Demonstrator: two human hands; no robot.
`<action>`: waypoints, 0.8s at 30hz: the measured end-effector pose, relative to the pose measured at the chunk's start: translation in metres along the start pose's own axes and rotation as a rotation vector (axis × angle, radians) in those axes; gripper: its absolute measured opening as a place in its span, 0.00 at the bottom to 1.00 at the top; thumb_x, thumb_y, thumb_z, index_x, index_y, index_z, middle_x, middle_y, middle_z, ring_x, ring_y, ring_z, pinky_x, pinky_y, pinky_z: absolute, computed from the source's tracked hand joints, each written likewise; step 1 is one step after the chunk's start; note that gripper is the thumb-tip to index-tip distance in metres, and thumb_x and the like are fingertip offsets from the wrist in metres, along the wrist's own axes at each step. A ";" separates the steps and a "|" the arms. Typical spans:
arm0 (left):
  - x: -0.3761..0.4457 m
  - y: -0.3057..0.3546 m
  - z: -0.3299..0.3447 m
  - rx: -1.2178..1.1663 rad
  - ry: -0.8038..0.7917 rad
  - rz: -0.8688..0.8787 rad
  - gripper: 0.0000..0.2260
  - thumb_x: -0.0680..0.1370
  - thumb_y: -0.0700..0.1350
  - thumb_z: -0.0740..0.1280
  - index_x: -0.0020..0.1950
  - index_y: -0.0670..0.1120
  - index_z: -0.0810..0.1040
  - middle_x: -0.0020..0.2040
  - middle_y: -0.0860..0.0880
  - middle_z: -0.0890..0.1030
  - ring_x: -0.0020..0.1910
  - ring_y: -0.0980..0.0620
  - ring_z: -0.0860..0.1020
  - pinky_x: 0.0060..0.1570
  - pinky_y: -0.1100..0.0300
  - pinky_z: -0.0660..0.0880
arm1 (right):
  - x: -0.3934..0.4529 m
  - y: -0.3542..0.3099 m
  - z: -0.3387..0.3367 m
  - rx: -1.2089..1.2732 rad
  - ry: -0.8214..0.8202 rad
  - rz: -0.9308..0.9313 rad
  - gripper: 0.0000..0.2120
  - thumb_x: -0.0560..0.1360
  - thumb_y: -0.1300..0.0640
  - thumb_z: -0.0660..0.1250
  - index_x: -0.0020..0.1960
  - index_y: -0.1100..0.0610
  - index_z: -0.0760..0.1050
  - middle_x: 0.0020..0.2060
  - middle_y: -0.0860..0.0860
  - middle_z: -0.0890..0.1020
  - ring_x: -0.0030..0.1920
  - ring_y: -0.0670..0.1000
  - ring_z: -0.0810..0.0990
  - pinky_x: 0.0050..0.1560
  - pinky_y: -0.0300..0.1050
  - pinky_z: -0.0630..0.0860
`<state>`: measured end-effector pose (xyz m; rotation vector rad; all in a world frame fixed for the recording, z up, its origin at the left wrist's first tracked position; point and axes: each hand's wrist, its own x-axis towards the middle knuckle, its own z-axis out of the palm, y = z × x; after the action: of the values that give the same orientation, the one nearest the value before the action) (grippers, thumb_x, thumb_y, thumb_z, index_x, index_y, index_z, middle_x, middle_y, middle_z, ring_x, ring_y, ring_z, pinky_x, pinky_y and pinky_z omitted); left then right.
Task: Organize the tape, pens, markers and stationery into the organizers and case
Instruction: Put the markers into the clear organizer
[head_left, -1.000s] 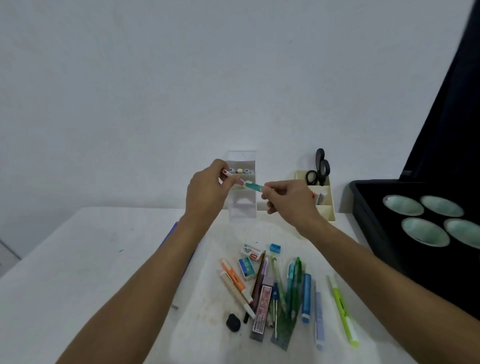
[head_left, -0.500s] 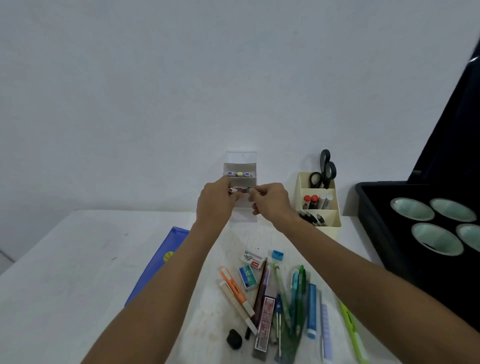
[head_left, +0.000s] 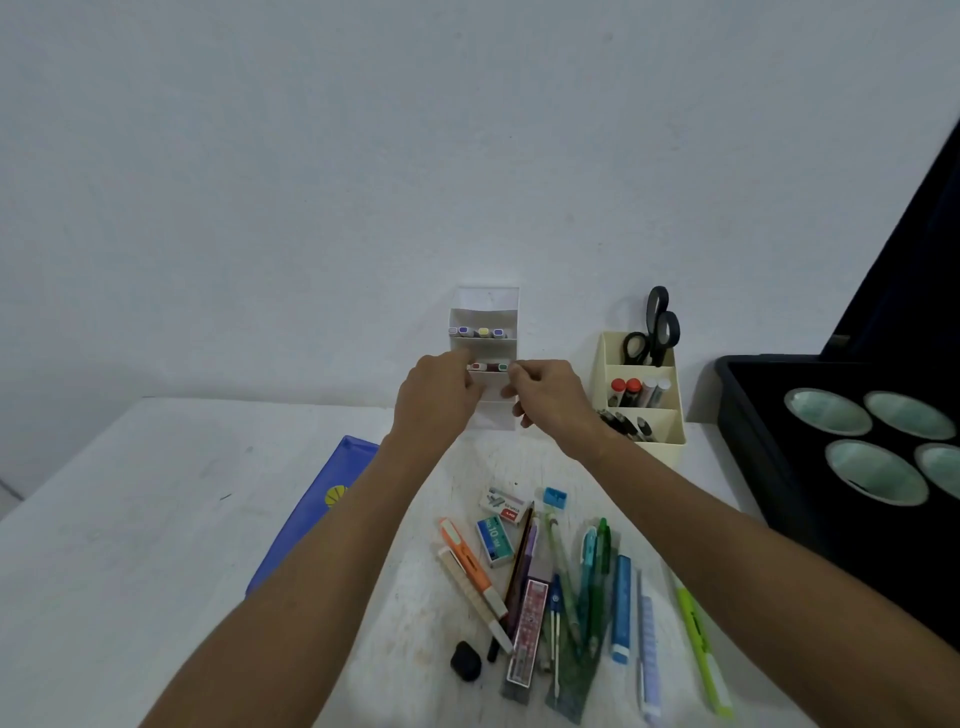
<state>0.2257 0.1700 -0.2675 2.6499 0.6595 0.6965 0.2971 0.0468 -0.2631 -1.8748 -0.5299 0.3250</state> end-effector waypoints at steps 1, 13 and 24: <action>-0.002 0.000 -0.001 -0.010 -0.005 0.003 0.11 0.76 0.45 0.67 0.57 0.45 0.78 0.44 0.47 0.84 0.42 0.47 0.81 0.43 0.56 0.76 | -0.002 0.001 0.000 -0.005 -0.001 0.004 0.14 0.81 0.56 0.58 0.59 0.60 0.78 0.44 0.55 0.83 0.33 0.48 0.77 0.32 0.39 0.76; -0.069 -0.022 -0.014 -0.011 -0.368 0.049 0.10 0.74 0.45 0.70 0.55 0.46 0.81 0.48 0.50 0.83 0.36 0.56 0.75 0.42 0.62 0.75 | -0.060 0.033 -0.010 -0.511 -0.444 -0.193 0.11 0.75 0.59 0.67 0.55 0.57 0.82 0.50 0.52 0.85 0.43 0.44 0.79 0.39 0.26 0.69; -0.146 -0.031 -0.004 0.005 -0.777 0.241 0.10 0.75 0.41 0.68 0.53 0.51 0.85 0.51 0.53 0.83 0.36 0.61 0.74 0.38 0.81 0.66 | -0.113 0.054 -0.001 -0.786 -0.855 -0.289 0.13 0.74 0.56 0.69 0.58 0.53 0.81 0.51 0.49 0.85 0.46 0.48 0.82 0.49 0.38 0.77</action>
<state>0.0994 0.1229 -0.3327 2.7105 0.1199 -0.3016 0.2110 -0.0267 -0.3168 -2.2971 -1.6800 0.8167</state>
